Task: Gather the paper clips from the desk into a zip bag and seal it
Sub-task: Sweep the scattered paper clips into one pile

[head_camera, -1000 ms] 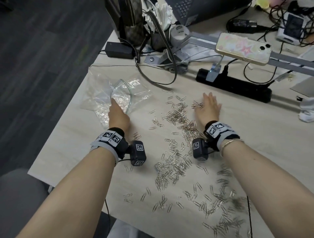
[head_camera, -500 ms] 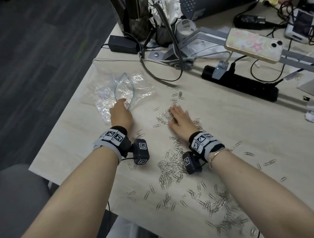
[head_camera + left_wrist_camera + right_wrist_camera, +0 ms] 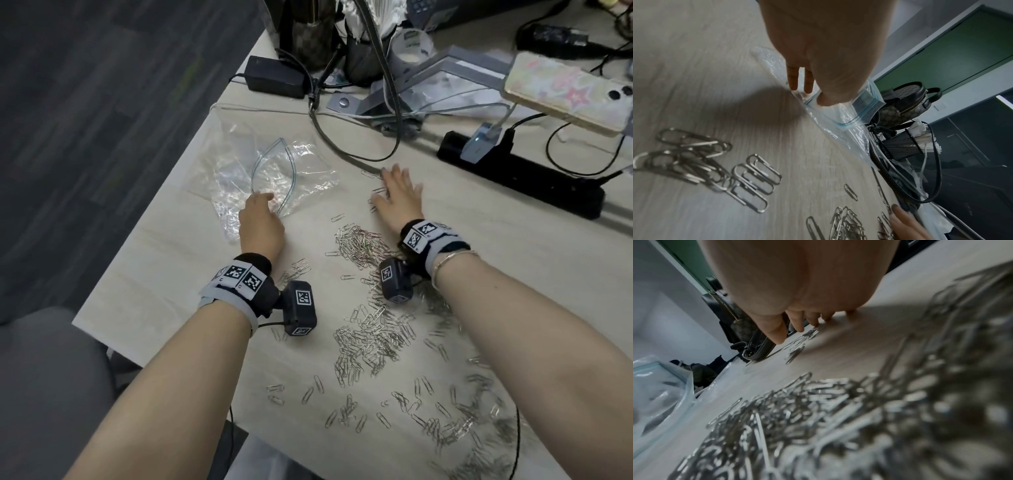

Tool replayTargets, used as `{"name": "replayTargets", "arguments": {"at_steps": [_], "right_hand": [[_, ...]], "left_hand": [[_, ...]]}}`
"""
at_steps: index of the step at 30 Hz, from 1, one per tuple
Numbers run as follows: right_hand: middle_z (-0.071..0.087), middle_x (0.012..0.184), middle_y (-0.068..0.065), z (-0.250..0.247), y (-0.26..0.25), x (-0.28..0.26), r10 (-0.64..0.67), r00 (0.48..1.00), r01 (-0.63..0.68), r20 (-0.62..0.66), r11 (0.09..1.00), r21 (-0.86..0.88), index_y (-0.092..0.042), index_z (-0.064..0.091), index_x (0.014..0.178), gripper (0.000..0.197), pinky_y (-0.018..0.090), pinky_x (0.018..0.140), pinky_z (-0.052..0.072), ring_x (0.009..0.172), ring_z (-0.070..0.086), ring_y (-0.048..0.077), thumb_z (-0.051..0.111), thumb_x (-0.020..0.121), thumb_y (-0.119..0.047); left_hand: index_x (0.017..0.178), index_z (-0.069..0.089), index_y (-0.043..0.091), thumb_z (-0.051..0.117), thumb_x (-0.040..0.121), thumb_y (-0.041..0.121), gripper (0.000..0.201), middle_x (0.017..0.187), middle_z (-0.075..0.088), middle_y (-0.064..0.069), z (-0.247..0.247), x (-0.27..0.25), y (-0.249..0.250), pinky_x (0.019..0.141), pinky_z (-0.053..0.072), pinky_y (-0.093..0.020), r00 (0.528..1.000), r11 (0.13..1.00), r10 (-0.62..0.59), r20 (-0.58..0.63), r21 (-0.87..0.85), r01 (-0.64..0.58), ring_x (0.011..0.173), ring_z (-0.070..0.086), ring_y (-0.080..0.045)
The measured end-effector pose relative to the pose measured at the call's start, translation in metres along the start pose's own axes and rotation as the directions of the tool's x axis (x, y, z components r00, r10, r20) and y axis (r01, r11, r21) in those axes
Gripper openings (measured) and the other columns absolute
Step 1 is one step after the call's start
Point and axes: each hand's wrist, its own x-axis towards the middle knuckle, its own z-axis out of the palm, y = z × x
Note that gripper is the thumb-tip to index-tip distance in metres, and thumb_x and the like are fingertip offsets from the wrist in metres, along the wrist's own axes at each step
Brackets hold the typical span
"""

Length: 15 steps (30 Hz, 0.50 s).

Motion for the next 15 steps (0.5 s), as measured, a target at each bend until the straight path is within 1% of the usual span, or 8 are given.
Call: {"name": "replayTargets", "arguments": {"at_steps": [3, 5, 7, 10, 13, 15], "right_hand": [[0.005, 0.158, 0.009, 0.004, -0.013, 0.008, -0.043, 0.998, 0.045, 0.042, 0.998, -0.047, -0.015, 0.017, 0.148, 0.059, 0.044, 0.115, -0.008, 0.146, -0.003, 0.023, 0.040, 0.095, -0.029], [0.005, 0.158, 0.009, 0.009, -0.022, 0.005, -0.090, 0.992, 0.094, 0.092, 0.994, -0.047, -0.015, 0.014, 0.149, 0.060, 0.043, 0.115, -0.007, 0.146, -0.003, 0.023, 0.039, 0.096, -0.029], [0.001, 0.158, 0.008, 0.016, -0.029, -0.004, -0.150, 0.977, 0.160, 0.151, 0.985, -0.059, -0.015, 0.011, 0.149, 0.061, 0.041, 0.115, -0.008, 0.146, -0.005, 0.022, 0.038, 0.096, -0.030], [-0.001, 0.158, 0.006, 0.028, -0.037, -0.025, -0.244, 0.941, 0.271, 0.234, 0.958, -0.091, -0.017, 0.010, 0.149, 0.062, 0.039, 0.115, -0.009, 0.146, -0.006, 0.020, 0.039, 0.096, -0.032], [0.000, 0.158, 0.006, 0.035, -0.045, -0.048, -0.316, 0.894, 0.362, 0.317, 0.927, -0.095, -0.016, 0.013, 0.149, 0.060, 0.038, 0.116, -0.007, 0.146, -0.004, 0.021, 0.039, 0.097, -0.031], [0.000, 0.158, 0.006, 0.040, -0.047, -0.066, -0.351, 0.858, 0.418, 0.374, 0.901, -0.113, -0.016, 0.012, 0.149, 0.059, 0.036, 0.115, -0.008, 0.146, -0.005, 0.021, 0.037, 0.097, -0.032]], "left_hand": [[0.131, 0.045, 0.005, 0.034, 0.087, -0.010, 0.048, 0.140, 0.038, -0.017, -0.005, -0.001, 0.004, 0.108, 0.024, -0.034, 0.999, 0.999, 0.035, -0.024, -0.003, -0.035, 0.131, 0.033, -0.032], [0.134, 0.042, 0.005, 0.033, 0.086, -0.011, 0.051, 0.142, 0.034, -0.016, -0.007, -0.002, 0.007, 0.108, 0.023, -0.033, 0.999, 0.999, 0.045, -0.028, 0.001, -0.045, 0.132, 0.030, -0.032], [0.137, 0.039, 0.006, 0.032, 0.087, -0.010, 0.053, 0.145, 0.031, -0.014, -0.009, -0.003, 0.010, 0.107, 0.022, -0.030, 0.999, 1.000, 0.023, -0.033, -0.007, -0.023, 0.132, 0.027, -0.032], [0.140, 0.033, 0.006, 0.031, 0.088, -0.011, 0.055, 0.150, 0.027, -0.011, -0.013, -0.007, 0.012, 0.107, 0.019, -0.025, 0.999, 0.999, 0.022, -0.045, -0.044, -0.024, 0.137, 0.023, -0.030], [0.143, 0.027, 0.004, 0.030, 0.088, -0.012, 0.057, 0.154, 0.019, -0.011, -0.018, -0.014, 0.016, 0.115, 0.011, -0.026, 0.997, 0.994, 0.050, -0.055, -0.093, -0.055, 0.144, 0.015, -0.025], [0.144, 0.025, 0.003, 0.030, 0.087, -0.012, 0.059, 0.155, 0.017, -0.011, -0.020, -0.020, 0.021, 0.113, 0.010, -0.021, 0.995, 0.990, 0.074, -0.072, -0.112, -0.082, 0.145, 0.013, -0.023]]}}
